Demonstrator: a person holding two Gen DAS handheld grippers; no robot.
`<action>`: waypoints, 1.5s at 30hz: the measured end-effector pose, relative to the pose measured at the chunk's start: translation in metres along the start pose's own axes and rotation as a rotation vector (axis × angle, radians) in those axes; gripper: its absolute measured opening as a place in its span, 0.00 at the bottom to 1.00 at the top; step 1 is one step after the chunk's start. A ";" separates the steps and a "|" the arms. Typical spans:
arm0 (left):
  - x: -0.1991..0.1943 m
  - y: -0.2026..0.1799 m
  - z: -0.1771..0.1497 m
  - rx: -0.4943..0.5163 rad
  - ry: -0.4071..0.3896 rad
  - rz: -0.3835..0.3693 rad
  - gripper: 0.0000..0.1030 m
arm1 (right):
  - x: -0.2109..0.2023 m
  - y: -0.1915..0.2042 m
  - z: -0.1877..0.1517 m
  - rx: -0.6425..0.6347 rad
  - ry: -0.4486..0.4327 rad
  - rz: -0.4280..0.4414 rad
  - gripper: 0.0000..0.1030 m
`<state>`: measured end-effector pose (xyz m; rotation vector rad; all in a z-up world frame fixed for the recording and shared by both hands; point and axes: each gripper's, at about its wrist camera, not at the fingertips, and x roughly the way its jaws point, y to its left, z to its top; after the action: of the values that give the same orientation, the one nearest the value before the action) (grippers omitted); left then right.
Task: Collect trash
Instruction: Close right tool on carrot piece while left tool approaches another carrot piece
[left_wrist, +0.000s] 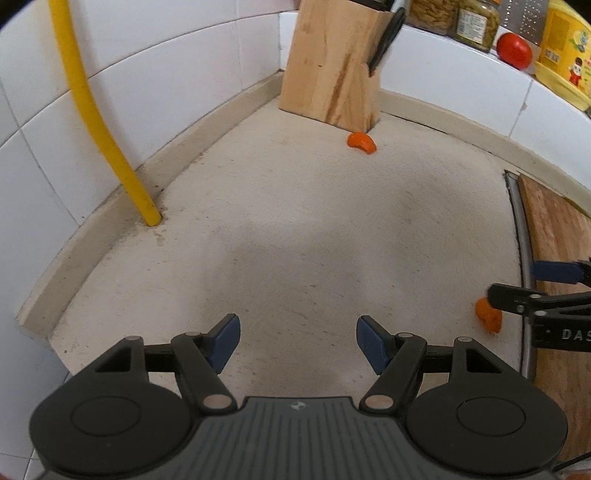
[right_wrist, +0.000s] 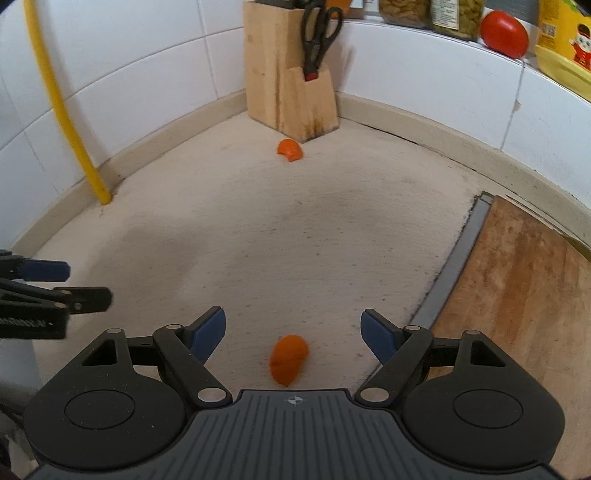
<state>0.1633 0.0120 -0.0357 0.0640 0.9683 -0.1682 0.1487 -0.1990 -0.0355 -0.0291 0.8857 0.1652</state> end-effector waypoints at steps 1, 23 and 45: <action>0.000 0.002 0.001 0.000 -0.003 0.003 0.62 | 0.000 -0.002 0.000 0.005 0.000 -0.006 0.83; -0.009 0.056 -0.001 -0.002 -0.093 -0.004 0.63 | 0.003 0.004 -0.019 -0.072 0.019 0.031 0.69; 0.017 0.011 0.041 0.108 -0.131 -0.101 0.63 | 0.013 -0.005 -0.029 -0.035 0.034 0.021 0.20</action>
<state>0.2086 0.0160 -0.0267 0.1018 0.8318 -0.3136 0.1348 -0.2050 -0.0639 -0.0557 0.9177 0.2000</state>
